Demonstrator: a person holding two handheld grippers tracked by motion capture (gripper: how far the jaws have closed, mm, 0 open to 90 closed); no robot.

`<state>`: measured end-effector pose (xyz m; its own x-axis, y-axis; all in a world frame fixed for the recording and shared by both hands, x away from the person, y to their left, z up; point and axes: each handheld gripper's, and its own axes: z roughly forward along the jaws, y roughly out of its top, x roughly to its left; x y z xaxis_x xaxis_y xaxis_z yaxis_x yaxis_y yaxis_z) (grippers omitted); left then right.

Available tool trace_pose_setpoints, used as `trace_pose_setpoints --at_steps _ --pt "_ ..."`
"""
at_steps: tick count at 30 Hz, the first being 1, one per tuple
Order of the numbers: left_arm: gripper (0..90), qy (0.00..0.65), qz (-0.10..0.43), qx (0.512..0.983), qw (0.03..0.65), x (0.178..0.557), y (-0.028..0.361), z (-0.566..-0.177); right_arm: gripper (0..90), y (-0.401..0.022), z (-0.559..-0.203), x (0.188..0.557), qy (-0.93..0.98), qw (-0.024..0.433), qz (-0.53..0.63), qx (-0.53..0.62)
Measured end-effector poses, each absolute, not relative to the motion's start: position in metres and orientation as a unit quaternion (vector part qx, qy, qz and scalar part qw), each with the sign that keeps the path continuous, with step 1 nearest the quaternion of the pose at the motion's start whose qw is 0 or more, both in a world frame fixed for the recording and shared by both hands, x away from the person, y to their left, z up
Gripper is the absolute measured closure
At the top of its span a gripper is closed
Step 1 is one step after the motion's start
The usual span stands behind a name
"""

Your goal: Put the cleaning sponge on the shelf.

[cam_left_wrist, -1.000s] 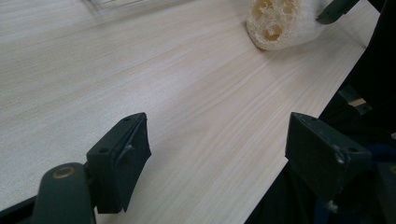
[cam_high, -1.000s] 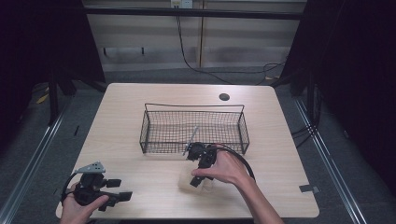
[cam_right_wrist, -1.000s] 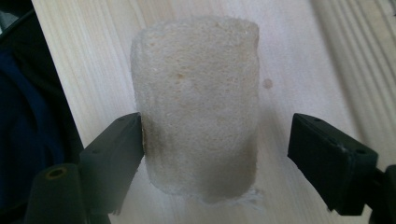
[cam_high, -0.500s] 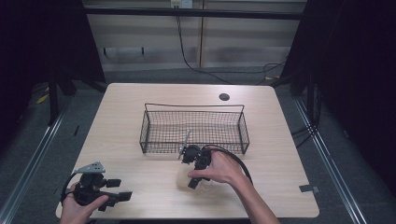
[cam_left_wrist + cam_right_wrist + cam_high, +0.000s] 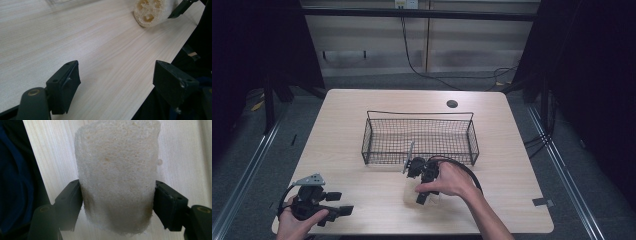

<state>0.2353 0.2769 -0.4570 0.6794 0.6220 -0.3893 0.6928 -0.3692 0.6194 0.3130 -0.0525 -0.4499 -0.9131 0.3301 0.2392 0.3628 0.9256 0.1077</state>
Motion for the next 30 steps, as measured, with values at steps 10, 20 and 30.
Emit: trace_pose_setpoints --at_steps 10,20,30 --pt "21.4 0.397 -0.045 0.827 0.397 0.235 0.277 -0.457 29.2 -0.052 -0.446 0.312 -0.978 0.099 -0.056 -0.176" --pt "21.4 0.395 -0.045 0.829 0.394 0.236 0.277 -0.457 29.4 -0.053 -0.439 0.309 -0.979 0.099 -0.051 -0.172" --pt "21.3 0.395 -0.047 0.828 0.395 0.235 0.276 -0.458 29.4 -0.056 -0.434 0.307 -0.979 0.105 -0.047 -0.166"
